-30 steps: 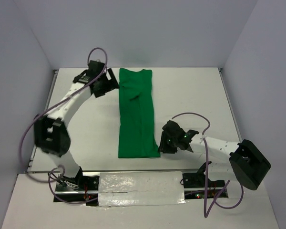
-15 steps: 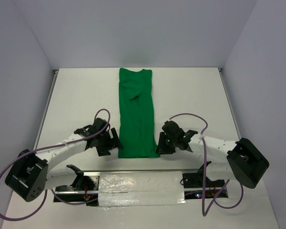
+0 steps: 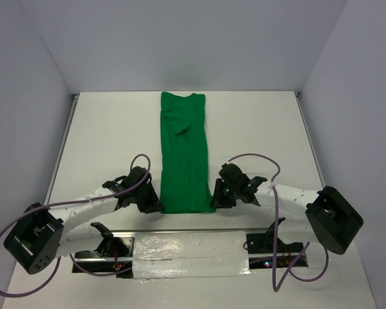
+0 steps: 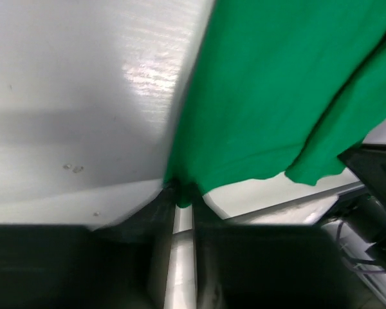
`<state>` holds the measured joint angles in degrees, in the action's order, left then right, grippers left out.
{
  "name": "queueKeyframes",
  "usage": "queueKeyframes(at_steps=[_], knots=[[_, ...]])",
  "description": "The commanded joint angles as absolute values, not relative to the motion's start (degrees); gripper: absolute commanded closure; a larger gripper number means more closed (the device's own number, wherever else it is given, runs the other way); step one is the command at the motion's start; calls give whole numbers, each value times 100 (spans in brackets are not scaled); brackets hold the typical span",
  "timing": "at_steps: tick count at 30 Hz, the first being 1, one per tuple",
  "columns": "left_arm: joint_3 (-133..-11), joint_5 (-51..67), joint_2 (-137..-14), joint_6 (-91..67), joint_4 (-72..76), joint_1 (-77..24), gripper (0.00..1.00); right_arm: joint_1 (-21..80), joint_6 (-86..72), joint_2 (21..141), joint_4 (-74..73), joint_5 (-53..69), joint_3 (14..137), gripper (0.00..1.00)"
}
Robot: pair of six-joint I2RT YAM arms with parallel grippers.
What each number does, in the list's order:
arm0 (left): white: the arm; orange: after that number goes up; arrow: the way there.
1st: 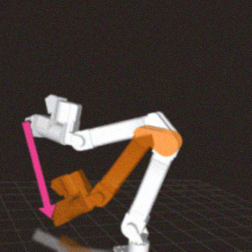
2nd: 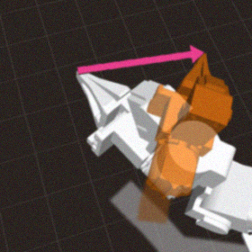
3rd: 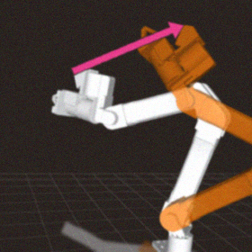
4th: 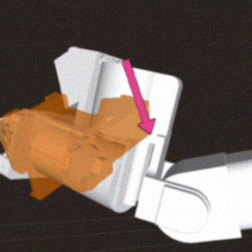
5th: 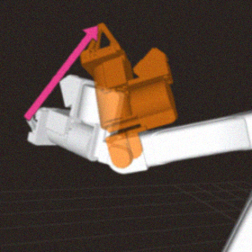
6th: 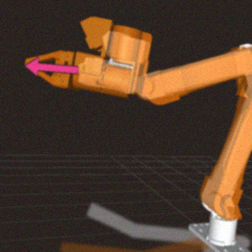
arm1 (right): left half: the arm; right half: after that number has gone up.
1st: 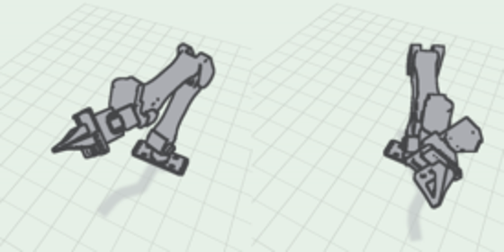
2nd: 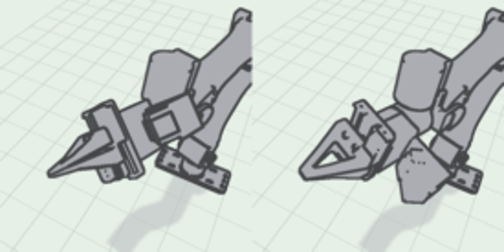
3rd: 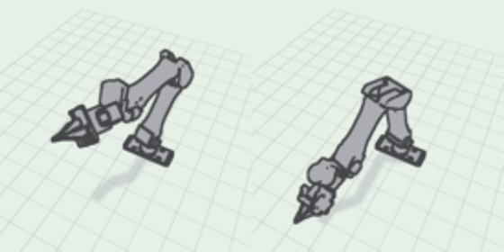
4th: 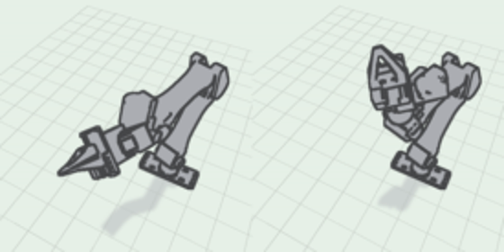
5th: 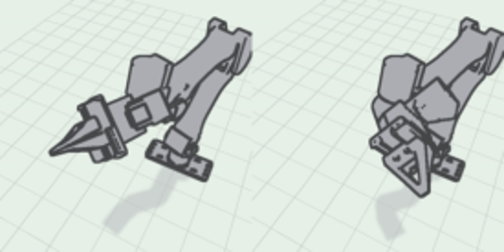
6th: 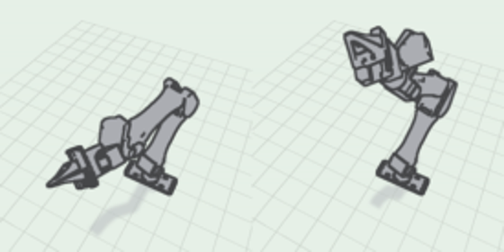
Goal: Fold and stack the t-shirts
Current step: Grab the bottom of the folded rectangular tshirt with both arms, then fold the folded rectangular tshirt in 1/3 of the way
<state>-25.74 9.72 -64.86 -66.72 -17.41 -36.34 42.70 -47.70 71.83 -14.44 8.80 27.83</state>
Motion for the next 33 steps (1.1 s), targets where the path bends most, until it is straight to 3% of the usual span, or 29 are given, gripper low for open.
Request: queueKeyframes(at_steps=[1,2,3,5,25,33], knots=[[-2680,906,-6688,-6838,-1634,-3744,93,4263,-4799,7198,-1406,826,2646,79],[-2715,888,-6741,-6838,-1696,-3753,100,4263,-4808,7181,-1406,826,2637,84],[-2751,862,-6811,-6847,-1757,-3788,100,4263,-4825,7155,-1415,783,2628,94],[-2856,713,-6829,-6908,-1967,-3867,100,4263,-4834,7102,-1441,747,2602,100],[-3497,71,-5906,-7251,-2962,-4175,100,4280,-4694,6091,-2777,-97,3488,100],[-5527,-528,-6907,-6487,-3446,-3473,100,3851,-4009,6863,-2892,-519,4833,100]])
